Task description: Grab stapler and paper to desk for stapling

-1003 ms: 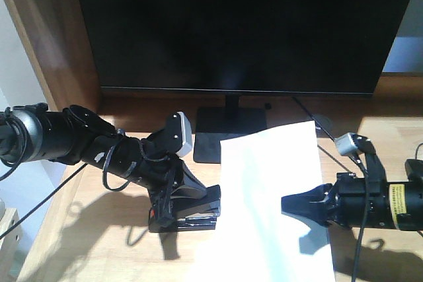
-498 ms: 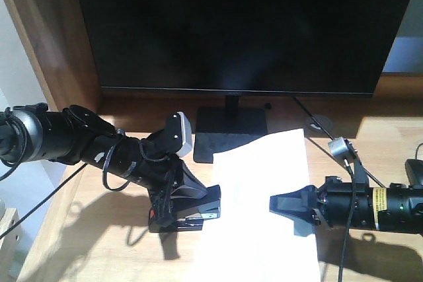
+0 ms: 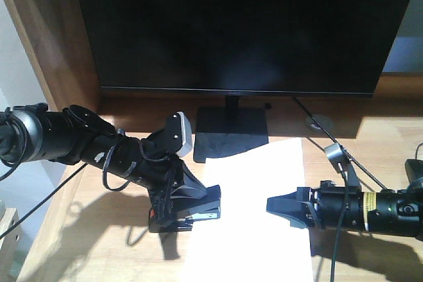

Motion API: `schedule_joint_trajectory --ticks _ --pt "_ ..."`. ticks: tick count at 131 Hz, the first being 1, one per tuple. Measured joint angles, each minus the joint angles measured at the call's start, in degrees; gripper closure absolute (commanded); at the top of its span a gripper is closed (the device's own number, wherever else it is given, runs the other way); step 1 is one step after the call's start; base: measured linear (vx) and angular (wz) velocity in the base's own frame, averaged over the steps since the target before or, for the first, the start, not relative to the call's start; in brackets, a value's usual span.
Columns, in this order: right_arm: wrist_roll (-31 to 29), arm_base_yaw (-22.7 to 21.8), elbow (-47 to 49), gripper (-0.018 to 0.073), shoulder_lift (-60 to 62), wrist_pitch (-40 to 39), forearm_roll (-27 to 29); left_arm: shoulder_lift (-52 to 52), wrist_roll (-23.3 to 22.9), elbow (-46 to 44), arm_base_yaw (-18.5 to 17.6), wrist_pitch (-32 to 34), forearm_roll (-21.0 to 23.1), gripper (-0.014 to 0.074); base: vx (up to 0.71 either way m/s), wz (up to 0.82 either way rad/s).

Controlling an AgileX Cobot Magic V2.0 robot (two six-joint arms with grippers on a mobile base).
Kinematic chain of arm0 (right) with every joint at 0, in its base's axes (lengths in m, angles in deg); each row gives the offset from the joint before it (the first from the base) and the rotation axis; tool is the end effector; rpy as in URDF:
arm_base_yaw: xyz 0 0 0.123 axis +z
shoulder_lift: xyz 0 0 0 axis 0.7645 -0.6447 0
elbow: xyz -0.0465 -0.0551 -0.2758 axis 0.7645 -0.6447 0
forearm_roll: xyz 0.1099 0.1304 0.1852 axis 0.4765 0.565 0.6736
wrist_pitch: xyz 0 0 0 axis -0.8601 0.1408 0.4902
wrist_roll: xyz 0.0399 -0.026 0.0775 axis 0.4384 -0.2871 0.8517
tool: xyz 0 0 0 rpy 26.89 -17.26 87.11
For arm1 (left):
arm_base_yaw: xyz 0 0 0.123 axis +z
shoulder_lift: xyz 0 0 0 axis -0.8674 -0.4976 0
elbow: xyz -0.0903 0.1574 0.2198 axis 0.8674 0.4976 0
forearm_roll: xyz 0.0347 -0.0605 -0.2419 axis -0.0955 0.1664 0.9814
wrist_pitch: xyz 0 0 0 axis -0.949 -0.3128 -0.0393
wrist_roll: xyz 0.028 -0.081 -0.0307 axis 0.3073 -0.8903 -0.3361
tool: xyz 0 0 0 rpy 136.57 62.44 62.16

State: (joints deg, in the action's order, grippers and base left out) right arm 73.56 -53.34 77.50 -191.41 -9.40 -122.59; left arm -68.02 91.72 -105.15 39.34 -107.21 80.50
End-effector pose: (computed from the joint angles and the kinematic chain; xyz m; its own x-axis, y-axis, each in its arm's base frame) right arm 0.2554 0.0633 0.1102 -0.9168 0.1895 -0.3515 -0.2184 0.4989 0.8387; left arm 0.3205 -0.1891 0.1637 -0.1356 0.6381 -0.7579 0.9891 0.1309 -0.0668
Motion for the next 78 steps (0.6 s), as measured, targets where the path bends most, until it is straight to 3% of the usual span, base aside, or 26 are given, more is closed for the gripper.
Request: schedule_joint_trajectory --ticks 40,78 --pt "0.23 5.66 3.20 0.0562 -2.97 -0.01 3.62 0.00 0.00 0.00 0.00 0.00 0.00 0.0603 0.00 0.00" --pt "0.29 6.44 3.20 0.0562 -3.45 1.56 4.10 0.00 0.00 0.00 0.00 0.00 0.00 0.0603 0.00 0.00"
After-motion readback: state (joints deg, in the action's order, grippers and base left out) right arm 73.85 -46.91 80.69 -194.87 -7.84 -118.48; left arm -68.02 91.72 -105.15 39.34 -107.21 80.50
